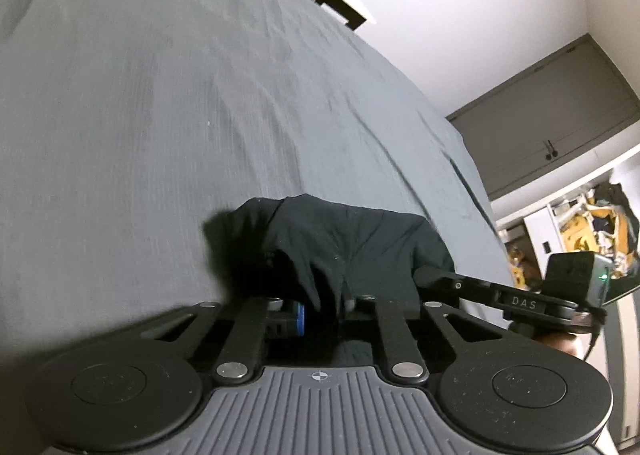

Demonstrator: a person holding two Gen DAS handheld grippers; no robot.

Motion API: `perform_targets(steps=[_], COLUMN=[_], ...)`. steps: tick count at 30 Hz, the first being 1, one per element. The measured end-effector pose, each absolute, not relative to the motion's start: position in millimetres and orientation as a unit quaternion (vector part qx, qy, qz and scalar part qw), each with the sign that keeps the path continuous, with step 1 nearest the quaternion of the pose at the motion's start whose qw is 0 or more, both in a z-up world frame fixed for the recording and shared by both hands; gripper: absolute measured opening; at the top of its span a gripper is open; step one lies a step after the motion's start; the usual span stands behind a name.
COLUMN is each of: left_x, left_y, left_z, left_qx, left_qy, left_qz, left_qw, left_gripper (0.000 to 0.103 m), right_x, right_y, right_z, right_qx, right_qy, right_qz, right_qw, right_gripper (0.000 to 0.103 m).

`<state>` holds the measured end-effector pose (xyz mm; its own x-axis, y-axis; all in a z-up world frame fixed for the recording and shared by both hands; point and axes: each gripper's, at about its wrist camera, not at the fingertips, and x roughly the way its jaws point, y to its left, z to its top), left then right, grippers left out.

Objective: Fold clothes
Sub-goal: 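Grasp the folded trousers edge with both grippers, then lift the folded trousers with both grippers and carry them toward the bed end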

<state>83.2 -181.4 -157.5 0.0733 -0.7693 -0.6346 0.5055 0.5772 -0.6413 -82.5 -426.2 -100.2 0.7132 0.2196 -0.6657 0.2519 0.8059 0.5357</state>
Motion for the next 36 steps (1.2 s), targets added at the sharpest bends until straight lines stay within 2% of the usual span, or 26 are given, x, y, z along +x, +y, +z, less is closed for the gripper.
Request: perform_targets(steps=[5,15,27,33,36], left_x=[65.5,97.0,248.7,329.8,358.6], left_y=[-184.8,-122.1,25.6,94.4,103.4], left_z=[-138.8,-77.4,12.0,4.9,-12.6], left_qx=[-0.063,-0.059,-0.029,-0.028,-0.028], left_qy=[0.468,0.405,0.357,0.367,0.378], left_qz=[-0.445,-0.393,-0.275,-0.211,-0.187], left_qw=[0.761,0.824,0.892,0.905,0.906], left_gripper=[0.012,0.012,0.012,0.012,0.012], right_x=[-86.2,-30.9,171.2,266.1,301.0], right_y=[-408.4,-366.0,-254.3,-192.3,-170.9], right_z=[-81.1,-42.0,13.5,14.2,7.0], right_qx=[0.274,0.231,0.220,0.220,0.207], right_qy=[0.356,0.333,0.308,0.325,0.337], right_qz=[-0.019,0.015,0.148,0.175,0.172], right_qw=[0.893,0.914,0.914,0.903,0.902], right_gripper=[0.009,0.009,0.009,0.009,0.009])
